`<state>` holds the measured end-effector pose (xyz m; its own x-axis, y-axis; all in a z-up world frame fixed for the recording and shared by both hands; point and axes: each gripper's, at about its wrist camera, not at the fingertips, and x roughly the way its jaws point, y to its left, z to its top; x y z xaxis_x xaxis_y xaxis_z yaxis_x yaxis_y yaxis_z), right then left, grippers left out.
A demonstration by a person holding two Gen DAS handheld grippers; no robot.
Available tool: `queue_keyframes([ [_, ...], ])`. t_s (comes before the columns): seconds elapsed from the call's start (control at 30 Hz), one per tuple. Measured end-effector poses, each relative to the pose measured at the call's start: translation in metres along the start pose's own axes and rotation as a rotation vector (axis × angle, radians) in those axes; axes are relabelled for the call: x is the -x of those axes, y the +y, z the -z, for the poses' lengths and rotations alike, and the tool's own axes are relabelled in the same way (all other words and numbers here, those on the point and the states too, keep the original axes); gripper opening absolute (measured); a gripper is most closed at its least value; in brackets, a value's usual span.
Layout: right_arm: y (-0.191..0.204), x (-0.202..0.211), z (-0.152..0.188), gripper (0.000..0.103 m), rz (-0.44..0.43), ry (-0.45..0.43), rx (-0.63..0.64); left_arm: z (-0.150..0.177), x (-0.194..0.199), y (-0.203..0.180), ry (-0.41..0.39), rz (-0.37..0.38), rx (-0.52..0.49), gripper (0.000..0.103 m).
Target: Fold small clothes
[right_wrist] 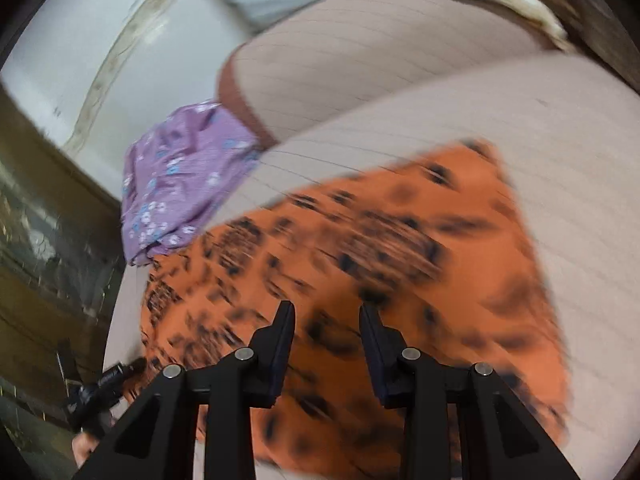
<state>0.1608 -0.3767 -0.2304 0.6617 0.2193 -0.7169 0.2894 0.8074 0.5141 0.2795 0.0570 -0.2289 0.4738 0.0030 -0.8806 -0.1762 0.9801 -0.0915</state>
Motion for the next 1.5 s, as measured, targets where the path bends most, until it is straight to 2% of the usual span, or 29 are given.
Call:
queue_keyframes([
  [0.07, -0.026, 0.006, 0.013, 0.036, 0.005, 0.022, -0.063, 0.006, 0.004, -0.008, -0.030, -0.047, -0.049, 0.059],
  [0.17, -0.057, 0.000, 0.028, 0.037, 0.023, 0.111, -0.177, 0.015, 0.010, -0.012, -0.056, -0.092, -0.100, 0.059],
  [0.27, -0.056, 0.014, 0.027, 0.037, -0.006, 0.081, -0.206, 0.026, 0.023, -0.007, -0.064, -0.099, -0.108, 0.059],
  [0.37, -0.051, 0.038, 0.033, 0.038, -0.040, 0.004, -0.211, 0.038, 0.045, -0.010, -0.119, -0.101, -0.125, 0.059],
  [0.43, -0.051, 0.042, 0.037, 0.038, -0.016, 0.003, -0.216, 0.043, 0.054, -0.019, -0.153, -0.087, -0.158, 0.061],
  [0.5, -0.058, 0.029, 0.045, 0.037, 0.052, 0.076, -0.231, 0.050, 0.054, -0.027, -0.142, -0.053, -0.192, 0.062],
  [0.53, -0.064, 0.018, 0.051, 0.032, 0.096, 0.127, -0.238, 0.052, 0.050, -0.031, -0.122, -0.047, -0.203, 0.065],
  [0.57, -0.067, 0.010, 0.056, 0.026, 0.123, 0.135, -0.234, 0.054, 0.044, -0.034, -0.099, -0.053, -0.217, 0.069],
  [0.6, -0.064, 0.011, 0.057, 0.026, 0.138, 0.118, -0.217, 0.057, 0.038, -0.036, -0.077, -0.067, -0.237, 0.073],
  [0.67, -0.053, 0.012, 0.057, 0.026, 0.180, 0.112, -0.155, 0.063, 0.027, -0.039, -0.044, -0.100, -0.271, 0.073],
  [0.77, -0.040, 0.013, 0.059, 0.026, 0.221, 0.094, -0.114, 0.059, 0.032, -0.033, -0.040, -0.062, -0.237, 0.073],
  [0.8, -0.035, 0.015, 0.059, 0.028, 0.219, 0.080, -0.103, 0.058, 0.034, -0.031, -0.045, -0.055, -0.231, 0.073],
  [0.93, -0.003, 0.019, 0.058, 0.029, 0.114, 0.033, -0.032, 0.052, 0.046, -0.033, -0.100, -0.002, -0.205, 0.073],
  [1.07, 0.028, 0.015, 0.059, 0.029, 0.010, -0.006, 0.039, 0.046, 0.052, -0.044, -0.156, 0.000, -0.232, 0.073],
  [1.13, 0.036, 0.007, 0.061, 0.029, -0.002, 0.018, 0.063, 0.045, 0.050, -0.048, -0.155, -0.004, -0.247, 0.073],
  [1.27, 0.036, -0.029, 0.065, 0.029, 0.044, 0.122, 0.050, 0.045, 0.035, -0.060, -0.131, -0.049, -0.297, 0.073],
  [1.37, 0.038, -0.031, 0.061, 0.029, 0.042, 0.135, 0.042, 0.047, 0.029, -0.066, -0.132, -0.071, -0.328, 0.074],
  [1.5, 0.029, -0.032, 0.058, 0.029, -0.006, 0.160, -0.005, 0.047, 0.023, -0.073, -0.142, -0.085, -0.352, 0.077],
])
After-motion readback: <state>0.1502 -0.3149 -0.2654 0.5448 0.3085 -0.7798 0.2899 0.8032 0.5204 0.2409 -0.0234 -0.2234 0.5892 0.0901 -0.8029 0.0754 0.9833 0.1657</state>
